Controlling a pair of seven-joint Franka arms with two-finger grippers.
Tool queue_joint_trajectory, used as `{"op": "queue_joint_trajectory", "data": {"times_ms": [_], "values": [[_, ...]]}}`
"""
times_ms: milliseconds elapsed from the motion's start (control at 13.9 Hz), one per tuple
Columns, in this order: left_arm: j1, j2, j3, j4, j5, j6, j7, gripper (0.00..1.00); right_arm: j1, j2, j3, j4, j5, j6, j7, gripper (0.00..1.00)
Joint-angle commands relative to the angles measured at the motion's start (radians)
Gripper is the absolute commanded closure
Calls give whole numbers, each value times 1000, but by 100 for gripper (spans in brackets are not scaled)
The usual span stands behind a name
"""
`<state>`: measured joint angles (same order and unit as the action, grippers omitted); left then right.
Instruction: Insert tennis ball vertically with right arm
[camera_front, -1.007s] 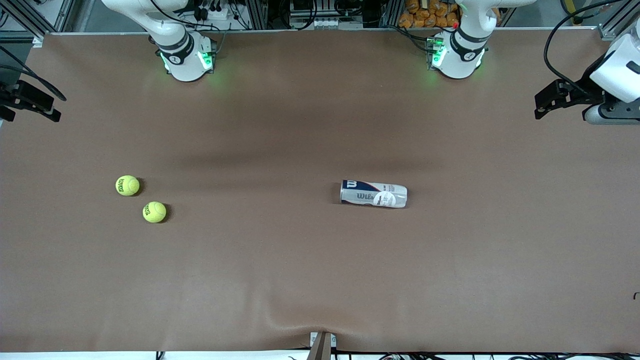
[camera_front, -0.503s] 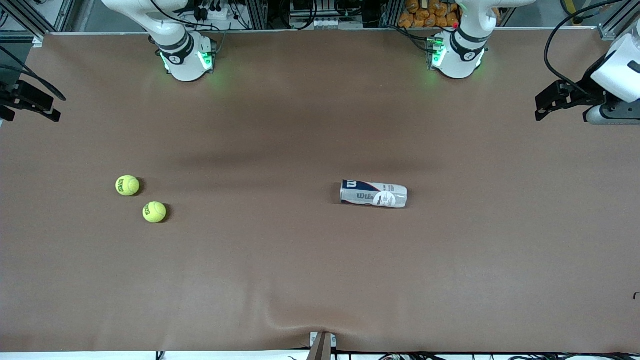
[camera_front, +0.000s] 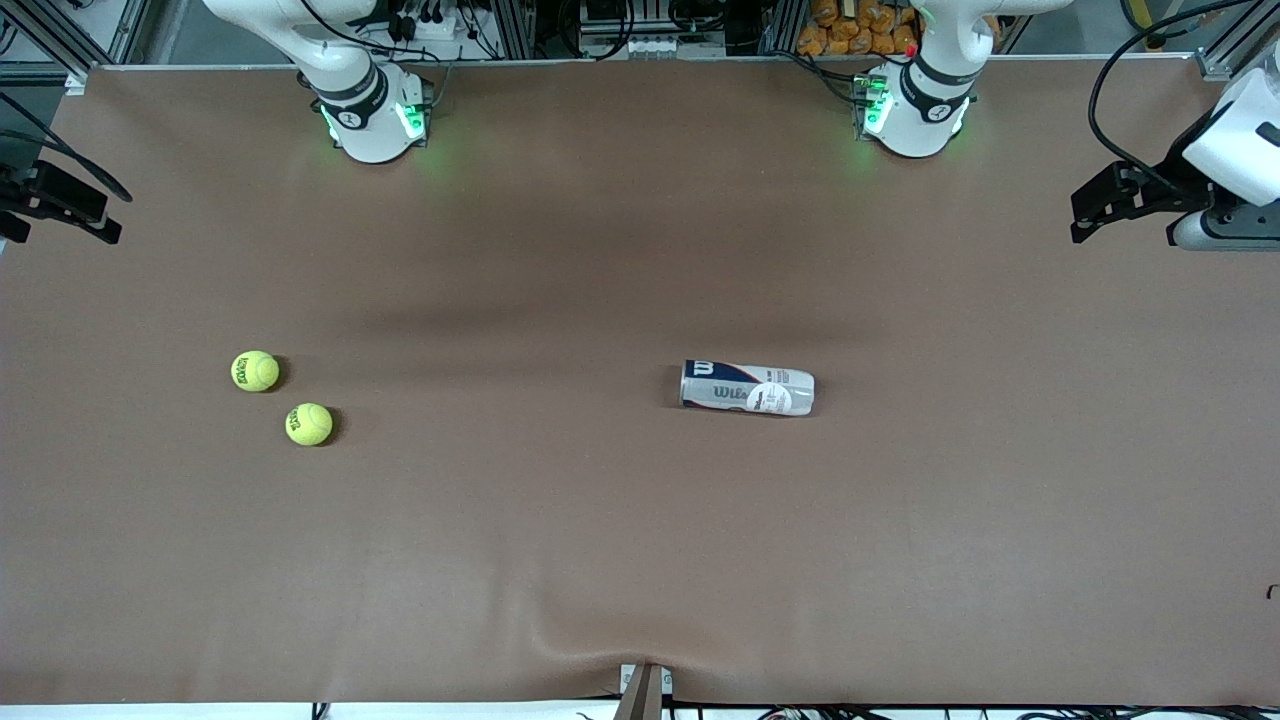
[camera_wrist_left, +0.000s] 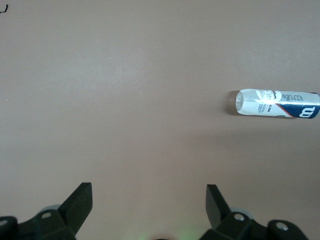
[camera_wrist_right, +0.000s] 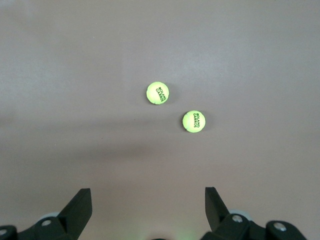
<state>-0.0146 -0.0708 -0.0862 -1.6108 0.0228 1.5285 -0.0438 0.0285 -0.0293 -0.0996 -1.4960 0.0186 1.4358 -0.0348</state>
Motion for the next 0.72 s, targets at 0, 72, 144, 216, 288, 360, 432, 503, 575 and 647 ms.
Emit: {"op": "queue_joint_trajectory", "data": {"times_ms": [0,72,144,216,288,360,432,503,575,647], "values": [[2,3,-6,3,23,7,-8,0,2,-1,-3,6,-3,-9,-10,0],[2,3,-4,3,23,7,-8,0,4,-1,-5,6,-3,-8,-10,0],[2,3,-4,3,23,7,-8,0,4,-1,-5,6,-3,-9,-10,0],[2,3,-6,3,23,7,-8,0,2,-1,-5,6,-3,-9,-10,0],[2,3,-6,3,23,7,-8,0,2,-1,-5,6,-3,-9,-10,0],[2,3,-6,3,23,7,-8,0,2,-1,-5,6,-3,-9,-10,0],[2,3,-6,3,23,7,-8,0,4,-1,-5,6,-3,-9,-10,0],[2,3,-6,3,23,7,-8,0,1,-1,-5,6,-3,-9,-10,0],[2,3,-6,2,23,7,-8,0,-2,-1,-3,6,-3,-9,-10,0],[2,3,-6,2,23,7,-8,0,-4,-1,-3,6,-2,-9,-10,0]]}}
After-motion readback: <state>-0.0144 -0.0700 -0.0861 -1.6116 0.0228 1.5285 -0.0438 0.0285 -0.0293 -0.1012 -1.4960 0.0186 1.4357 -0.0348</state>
